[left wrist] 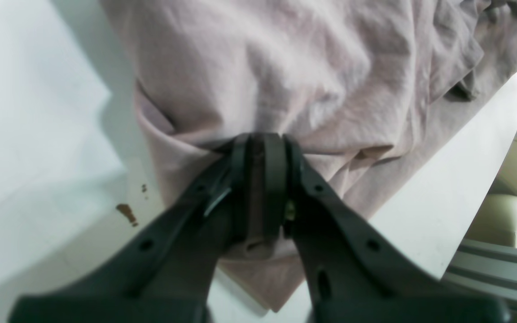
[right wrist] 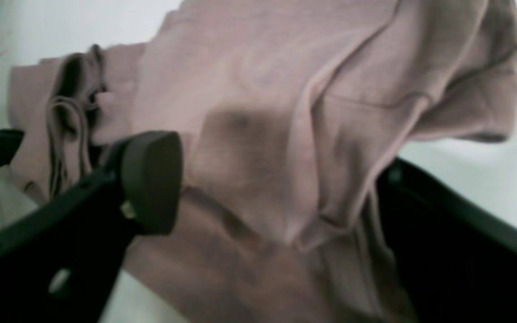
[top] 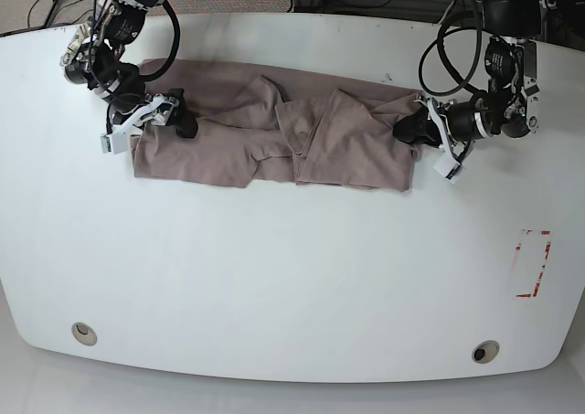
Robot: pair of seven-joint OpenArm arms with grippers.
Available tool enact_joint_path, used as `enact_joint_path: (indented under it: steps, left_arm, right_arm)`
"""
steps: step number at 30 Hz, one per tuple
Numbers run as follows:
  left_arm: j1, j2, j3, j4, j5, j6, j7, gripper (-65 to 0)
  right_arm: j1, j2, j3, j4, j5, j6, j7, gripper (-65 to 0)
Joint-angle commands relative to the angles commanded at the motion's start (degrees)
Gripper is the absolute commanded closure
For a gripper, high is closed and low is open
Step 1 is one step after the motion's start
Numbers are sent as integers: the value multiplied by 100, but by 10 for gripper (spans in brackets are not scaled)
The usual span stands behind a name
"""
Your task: Layout the t-shirt on the table in an organized manner, then fold the t-shirt properly
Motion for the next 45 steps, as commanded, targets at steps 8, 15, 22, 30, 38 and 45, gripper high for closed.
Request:
enact_joint_path:
  steps: [8,15,22,30,38,45]
  left_arm:
    - [9,9,0,-35,9,0,0,-43]
    - [0,35,18,-35,18,0,114,-43]
    - [-35,141,18,0,0,0,440,-43]
    - [-44,264,9,0,0,0,440,-43]
    - [-53,615,9,-26,9,0,422,-43]
    - [-149,1029,0,-35,9,233,413,-43]
  right_arm:
    - [9,26,-18,448,-255,0,-9,-41]
    - [-185,0,-457,1723,-712,0,-26,-41]
    - [-281,-26,-1231,2541,-712,0,-26,-41]
    - [-229,-325,-2040,2629,-193,0,-26,-41]
    - [-123,-774,-2620,2629,220,0,0,-41]
    - [-53,-948,-2936,2611,220,0,18,-41]
